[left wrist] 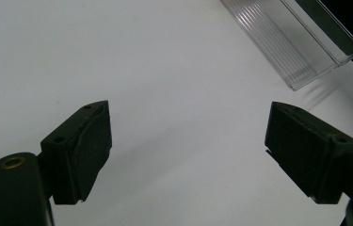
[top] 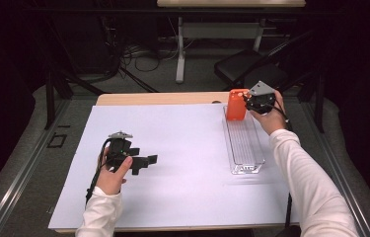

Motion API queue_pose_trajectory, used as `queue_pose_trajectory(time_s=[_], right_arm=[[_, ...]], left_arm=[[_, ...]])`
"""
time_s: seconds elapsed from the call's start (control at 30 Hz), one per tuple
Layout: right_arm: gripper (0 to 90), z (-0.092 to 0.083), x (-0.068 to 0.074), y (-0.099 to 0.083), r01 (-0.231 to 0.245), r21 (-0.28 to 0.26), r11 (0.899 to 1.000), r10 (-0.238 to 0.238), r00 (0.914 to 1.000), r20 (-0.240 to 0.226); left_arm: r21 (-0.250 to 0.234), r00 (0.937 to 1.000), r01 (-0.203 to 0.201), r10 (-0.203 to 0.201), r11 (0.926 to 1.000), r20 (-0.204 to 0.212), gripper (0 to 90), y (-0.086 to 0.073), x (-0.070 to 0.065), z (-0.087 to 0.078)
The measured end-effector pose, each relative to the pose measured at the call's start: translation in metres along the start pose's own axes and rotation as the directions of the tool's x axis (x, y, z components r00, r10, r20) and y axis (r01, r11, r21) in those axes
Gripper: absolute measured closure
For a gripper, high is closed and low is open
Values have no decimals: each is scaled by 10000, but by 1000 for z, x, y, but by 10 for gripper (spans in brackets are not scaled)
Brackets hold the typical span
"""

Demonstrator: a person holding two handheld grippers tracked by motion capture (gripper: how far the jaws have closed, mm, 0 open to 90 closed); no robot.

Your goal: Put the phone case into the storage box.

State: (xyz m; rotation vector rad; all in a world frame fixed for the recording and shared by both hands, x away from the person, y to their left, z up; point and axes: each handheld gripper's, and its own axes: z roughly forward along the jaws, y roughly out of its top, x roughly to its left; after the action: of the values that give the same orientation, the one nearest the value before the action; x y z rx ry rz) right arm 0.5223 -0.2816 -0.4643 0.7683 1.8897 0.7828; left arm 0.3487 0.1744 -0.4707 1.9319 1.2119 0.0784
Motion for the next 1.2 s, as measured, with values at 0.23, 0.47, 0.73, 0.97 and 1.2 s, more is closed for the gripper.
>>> queue_pose_trajectory(time_s=[0.23, 0.47, 0.73, 0.97, 1.2], right_arm=[[405, -4, -1, 1, -294, 85, 9995, 295, 9996, -37], [393, -8, -1, 4, -344, 75, 9994, 344, 9994, -41], [389, -10, -1, 6, -426, 8, 9991, 426, 9990, -156], [384, -13, -2, 8, -440, -97, 9990, 438, 9989, -177], [431, -19, -7, 8, -782, -110, 9969, 779, 9966, -251]], left_arm=[[-45, 10000, -77, 77, 10000, 35, 159, 0, -1, -1], [-94, 10000, -71, 72, 9999, 64, 159, 1, -2, -2], [-59, 9998, -150, 151, 9999, 86, 159, 1, -3, -2], [-99, 9998, -166, 167, 9998, 94, 159, 1, -4, -2], [-85, 9998, -181, 182, 9998, 72, 159, 1, -5, -2]])
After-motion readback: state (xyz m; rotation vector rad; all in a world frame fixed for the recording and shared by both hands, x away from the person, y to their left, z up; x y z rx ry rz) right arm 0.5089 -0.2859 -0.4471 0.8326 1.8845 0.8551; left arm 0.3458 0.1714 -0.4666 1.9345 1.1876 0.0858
